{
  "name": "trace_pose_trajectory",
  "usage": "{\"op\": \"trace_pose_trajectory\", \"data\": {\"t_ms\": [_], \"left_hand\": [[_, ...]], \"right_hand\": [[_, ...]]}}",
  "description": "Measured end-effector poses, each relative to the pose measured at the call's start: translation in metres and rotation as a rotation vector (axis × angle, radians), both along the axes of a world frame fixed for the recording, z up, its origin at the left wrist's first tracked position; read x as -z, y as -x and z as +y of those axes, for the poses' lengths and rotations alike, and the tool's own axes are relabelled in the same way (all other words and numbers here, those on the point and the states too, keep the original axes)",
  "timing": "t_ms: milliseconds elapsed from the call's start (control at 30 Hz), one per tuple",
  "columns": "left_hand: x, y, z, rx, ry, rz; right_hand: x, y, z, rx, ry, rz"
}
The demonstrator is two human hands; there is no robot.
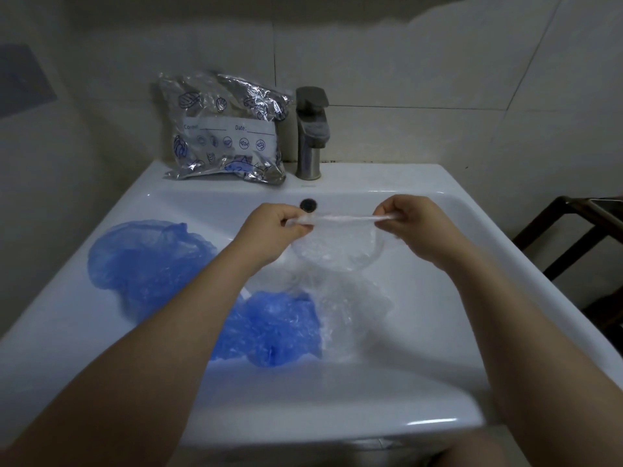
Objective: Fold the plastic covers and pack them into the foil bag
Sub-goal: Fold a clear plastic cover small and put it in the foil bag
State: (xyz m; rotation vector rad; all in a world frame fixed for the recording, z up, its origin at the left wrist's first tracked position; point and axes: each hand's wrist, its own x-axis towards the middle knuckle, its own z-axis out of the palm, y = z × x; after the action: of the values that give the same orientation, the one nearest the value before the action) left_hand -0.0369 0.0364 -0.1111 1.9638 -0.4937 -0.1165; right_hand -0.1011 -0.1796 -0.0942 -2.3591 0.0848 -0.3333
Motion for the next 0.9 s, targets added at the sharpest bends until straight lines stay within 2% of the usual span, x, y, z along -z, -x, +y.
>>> {"op": "trace_pose_trajectory", "data": {"t_ms": [167,233,400,467,567,633,733,900], "left_hand": [[-0.002,-0.002,0.005,0.088,0.142,0.111],[-0.002,-0.003,0.006,0.117,0.206,0.148],[0.002,-0.002,0.003,0.167,0.161,0.135],[0.002,-0.001,0.003,0.172,0.199,0.144],[-0.002,-0.002,0.005,0.148,0.283,0.136],[-0.005,-0.002,0.006,0.177,0.398,0.176],[-0.011,0.002,0.005,0.235,0.464,0.216],[-0.014,0.004,0.002,0.213,0.401,0.210]], "right_hand": [[0.001,0.004,-0.008,-0.088,-0.214,0.050],[0.003,0.004,-0.011,-0.101,-0.233,0.080],[0.007,0.003,-0.010,-0.120,-0.248,0.177],[0.004,0.005,-0.009,-0.189,-0.400,0.175],[-0.002,0.005,-0.009,-0.209,-0.770,0.084],[-0.005,0.004,-0.008,-0.196,-0.885,-0.004],[-0.006,0.005,-0.002,-0.131,-0.802,-0.015],[-0.003,0.000,0.012,0.021,-0.709,-0.003]]}}
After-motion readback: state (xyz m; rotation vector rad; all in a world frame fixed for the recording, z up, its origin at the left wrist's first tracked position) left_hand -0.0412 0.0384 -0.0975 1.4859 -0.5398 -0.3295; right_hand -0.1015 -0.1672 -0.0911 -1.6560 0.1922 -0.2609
